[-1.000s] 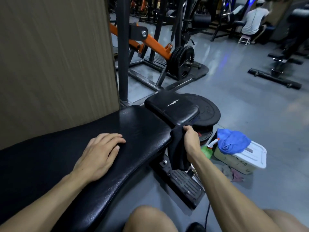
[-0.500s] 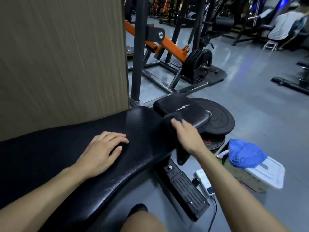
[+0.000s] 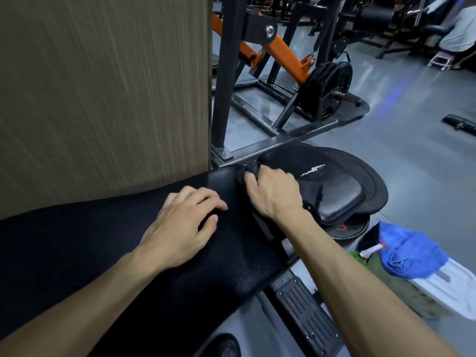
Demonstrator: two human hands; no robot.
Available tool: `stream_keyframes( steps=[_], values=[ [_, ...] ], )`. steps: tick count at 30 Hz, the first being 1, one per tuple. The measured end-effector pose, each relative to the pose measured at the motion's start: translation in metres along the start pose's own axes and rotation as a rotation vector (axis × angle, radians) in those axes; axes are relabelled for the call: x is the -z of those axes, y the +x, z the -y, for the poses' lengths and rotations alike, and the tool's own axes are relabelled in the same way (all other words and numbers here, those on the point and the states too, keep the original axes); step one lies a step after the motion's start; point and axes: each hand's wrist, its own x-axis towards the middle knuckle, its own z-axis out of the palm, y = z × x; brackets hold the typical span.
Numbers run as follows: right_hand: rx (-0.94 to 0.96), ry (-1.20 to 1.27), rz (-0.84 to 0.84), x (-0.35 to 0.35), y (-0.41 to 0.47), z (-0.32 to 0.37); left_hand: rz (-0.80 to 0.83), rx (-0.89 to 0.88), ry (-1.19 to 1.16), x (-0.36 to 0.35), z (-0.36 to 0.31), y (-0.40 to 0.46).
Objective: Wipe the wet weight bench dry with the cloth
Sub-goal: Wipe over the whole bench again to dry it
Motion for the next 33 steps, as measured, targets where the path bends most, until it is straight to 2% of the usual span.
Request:
stream_keyframes(
  steps=[8, 13, 18, 22, 24, 28, 31, 33],
  values=[
    [0.015, 0.029, 0.173, -0.021, 0.081, 0.036, 0.008, -0.004, -0.056, 0.001, 0.005, 0.001],
    [0.04, 0.088, 0.13, -0.005, 0.048, 0.008, -0.008, -0.023, -0.048, 0.003, 0.004, -0.002],
    [-0.122, 0.262, 0.096, 0.028, -0.005, -0.031, -0.018, -0.04, -0.05, 0.005, 0.003, -0.003],
    [-0.244, 0.418, 0.17, 0.057, -0.047, -0.059, -0.017, -0.03, -0.043, 0.006, -0.001, -0.005],
    [-0.331, 0.594, 0.178, 0.072, -0.067, -0.077, -0.012, -0.026, -0.036, 0.007, -0.002, -0.004],
    [-0.702, 1.131, 0.092, 0.083, -0.119, -0.13, -0.001, -0.015, -0.016, 0.007, -0.005, -0.003],
    [-0.903, 1.474, -0.126, 0.058, -0.138, -0.161, 0.018, -0.011, 0.013, 0.007, -0.007, 0.001],
    [-0.992, 1.649, -0.254, 0.042, -0.139, -0.156, 0.039, -0.015, 0.014, 0.009, -0.014, 0.012]
  ],
)
